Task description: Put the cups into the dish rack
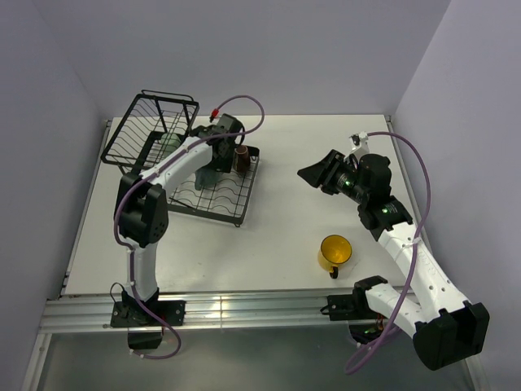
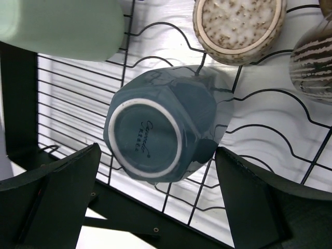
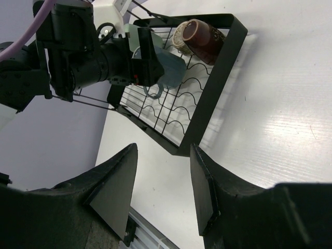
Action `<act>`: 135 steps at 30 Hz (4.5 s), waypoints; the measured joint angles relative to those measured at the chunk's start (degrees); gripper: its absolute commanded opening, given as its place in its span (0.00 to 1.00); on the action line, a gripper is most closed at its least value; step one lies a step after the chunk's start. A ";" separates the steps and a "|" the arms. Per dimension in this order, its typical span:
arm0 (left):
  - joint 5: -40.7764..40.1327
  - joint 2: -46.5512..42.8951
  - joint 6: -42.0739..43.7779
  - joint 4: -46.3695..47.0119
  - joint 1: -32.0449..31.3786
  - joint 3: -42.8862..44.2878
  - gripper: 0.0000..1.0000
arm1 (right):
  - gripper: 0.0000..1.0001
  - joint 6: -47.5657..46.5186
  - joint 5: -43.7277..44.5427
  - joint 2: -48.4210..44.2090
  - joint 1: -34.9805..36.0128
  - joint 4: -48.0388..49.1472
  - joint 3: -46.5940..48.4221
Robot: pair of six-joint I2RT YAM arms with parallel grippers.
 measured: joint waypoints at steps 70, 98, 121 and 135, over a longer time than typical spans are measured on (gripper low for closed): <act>8.28 -28.87 -0.66 9.77 -13.42 -2.49 0.99 | 0.42 9.18 37.46 -0.31 28.57 -43.34 -8.83; 30.80 -47.50 -6.93 22.73 -9.60 -18.88 0.99 | 0.00 2.25 23.34 6.86 25.05 -19.58 17.29; 60.57 -47.76 -16.24 40.17 -0.72 -27.50 0.99 | 0.00 25.75 -16.13 13.27 9.97 35.63 9.01; 66.23 -47.43 -19.26 49.29 0.63 -31.80 0.99 | 0.00 33.92 -18.12 13.29 8.79 52.13 2.80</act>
